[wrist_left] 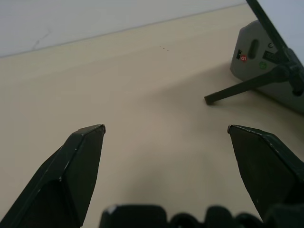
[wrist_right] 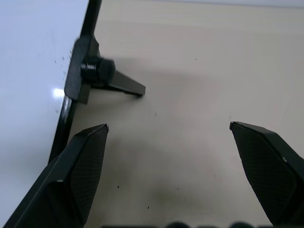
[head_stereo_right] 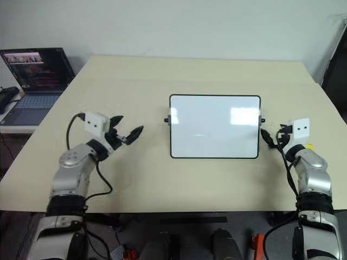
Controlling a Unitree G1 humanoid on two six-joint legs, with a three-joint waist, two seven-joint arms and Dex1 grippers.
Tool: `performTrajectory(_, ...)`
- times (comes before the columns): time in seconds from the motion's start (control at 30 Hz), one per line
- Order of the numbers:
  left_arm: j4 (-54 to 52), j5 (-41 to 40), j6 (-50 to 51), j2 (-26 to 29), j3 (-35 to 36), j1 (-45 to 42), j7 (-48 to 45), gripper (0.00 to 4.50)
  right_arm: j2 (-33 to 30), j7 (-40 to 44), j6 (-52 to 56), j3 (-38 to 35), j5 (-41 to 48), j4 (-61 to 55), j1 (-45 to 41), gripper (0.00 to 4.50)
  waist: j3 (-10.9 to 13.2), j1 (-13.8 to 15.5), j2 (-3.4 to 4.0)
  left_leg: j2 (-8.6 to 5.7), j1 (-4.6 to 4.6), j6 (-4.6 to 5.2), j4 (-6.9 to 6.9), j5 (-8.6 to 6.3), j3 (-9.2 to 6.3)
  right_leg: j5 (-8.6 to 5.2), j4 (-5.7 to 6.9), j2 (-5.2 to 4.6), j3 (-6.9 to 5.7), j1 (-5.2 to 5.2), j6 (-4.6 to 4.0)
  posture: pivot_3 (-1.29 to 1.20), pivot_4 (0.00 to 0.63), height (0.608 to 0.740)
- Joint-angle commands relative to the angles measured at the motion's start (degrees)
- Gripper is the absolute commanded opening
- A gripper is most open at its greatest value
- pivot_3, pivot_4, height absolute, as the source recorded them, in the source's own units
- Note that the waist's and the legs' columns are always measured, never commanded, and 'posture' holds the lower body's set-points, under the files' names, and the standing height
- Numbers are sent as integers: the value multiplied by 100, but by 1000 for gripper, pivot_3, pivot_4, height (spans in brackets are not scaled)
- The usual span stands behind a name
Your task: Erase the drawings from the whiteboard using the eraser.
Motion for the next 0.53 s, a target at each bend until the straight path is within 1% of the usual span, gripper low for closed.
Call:
performTrajectory(0.03, 189, 99, -396, -164, -70, -24, 97, 4500, 89, -66, -248, 77, -61, -62, -1, 4491, 0, -5, 0, 0, 0, 0, 0, 0, -1, 0, 1, 0, 0, 0, 0, 0, 150, 740)
performTrajectory(0.13, 540, 88, -747, -599, -124, -174, 275, 4500, 261, -437, -507, 49, -148, 204, -73, 4491, -1, -15, 0, 0, 3, 0, 0, 0, 1, 0, 3, 0, 1, 0, 0, 0, 150, 740)
performTrajectory(0.2, 899, 221, -1069, -766, -141, -304, 490, 4500, 417, -889, -710, 11, -257, 455, -199, 4491, -1, -18, 0, 0, 3, 0, 2, 0, 0, 1, 5, 0, 1, 1, 0, 0, 150, 740)
performTrajectory(0.3, 1396, 329, -1458, -885, -163, -504, 622, 4500, 653, -1177, -903, 65, -327, 779, -363, 4491, -1, -34, 0, 1, 5, 0, 1, 0, 0, 6, 7, 4, 2, 0, -3, 0, 150, 740)
performTrajectory(0.43, 1955, 512, -1842, -1002, -177, -700, 1058, 4500, 902, -1650, -1170, 80, -448, 1069, -376, 4491, -3, -44, -2, 0, 5, 0, 2, 0, 1, 7, 6, 4, 4, 1, -1, 0, 150, 740)
performTrajectory(0.53, 2265, 546, -2019, -1017, -184, -851, 1165, 4500, 936, -2017, -1440, 86, -578, 1314, -460, 4491, -5, -55, -4, 0, 5, 0, 2, 0, 1, 10, 6, 4, 5, 1, 3, 0, 150, 740)
